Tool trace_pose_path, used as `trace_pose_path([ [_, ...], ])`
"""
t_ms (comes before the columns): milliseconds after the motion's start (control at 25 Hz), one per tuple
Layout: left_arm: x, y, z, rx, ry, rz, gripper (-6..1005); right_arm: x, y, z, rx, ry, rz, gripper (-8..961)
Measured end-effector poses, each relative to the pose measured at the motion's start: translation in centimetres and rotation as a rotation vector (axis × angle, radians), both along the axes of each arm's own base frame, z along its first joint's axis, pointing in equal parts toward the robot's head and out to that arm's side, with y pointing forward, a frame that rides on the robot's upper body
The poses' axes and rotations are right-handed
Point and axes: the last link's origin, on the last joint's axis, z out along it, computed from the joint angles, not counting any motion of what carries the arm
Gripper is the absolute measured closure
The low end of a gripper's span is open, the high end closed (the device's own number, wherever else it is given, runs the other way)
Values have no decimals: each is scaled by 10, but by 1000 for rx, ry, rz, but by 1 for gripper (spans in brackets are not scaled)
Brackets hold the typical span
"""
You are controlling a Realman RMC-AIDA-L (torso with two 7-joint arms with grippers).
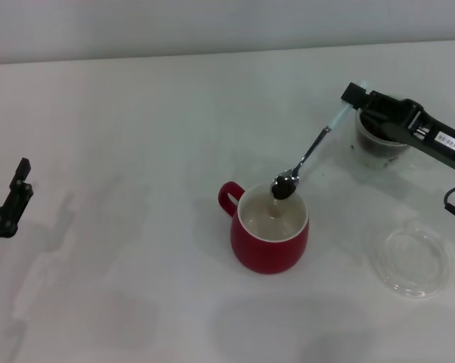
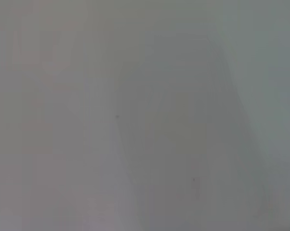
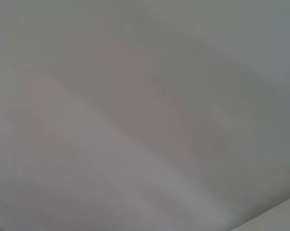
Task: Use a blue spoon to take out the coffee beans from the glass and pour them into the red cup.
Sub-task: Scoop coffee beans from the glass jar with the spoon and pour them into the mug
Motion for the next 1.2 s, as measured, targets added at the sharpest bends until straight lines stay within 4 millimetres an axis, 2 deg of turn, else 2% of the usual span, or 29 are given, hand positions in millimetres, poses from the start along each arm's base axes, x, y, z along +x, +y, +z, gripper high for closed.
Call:
trace_pose_path([
  [880,2,2,0,-1,-1,-5,353,-14,6,0,120,-278,269,805],
  [1200,2,3,0,2,-2,-4,353,-12,6,4,118,-247,244,805],
])
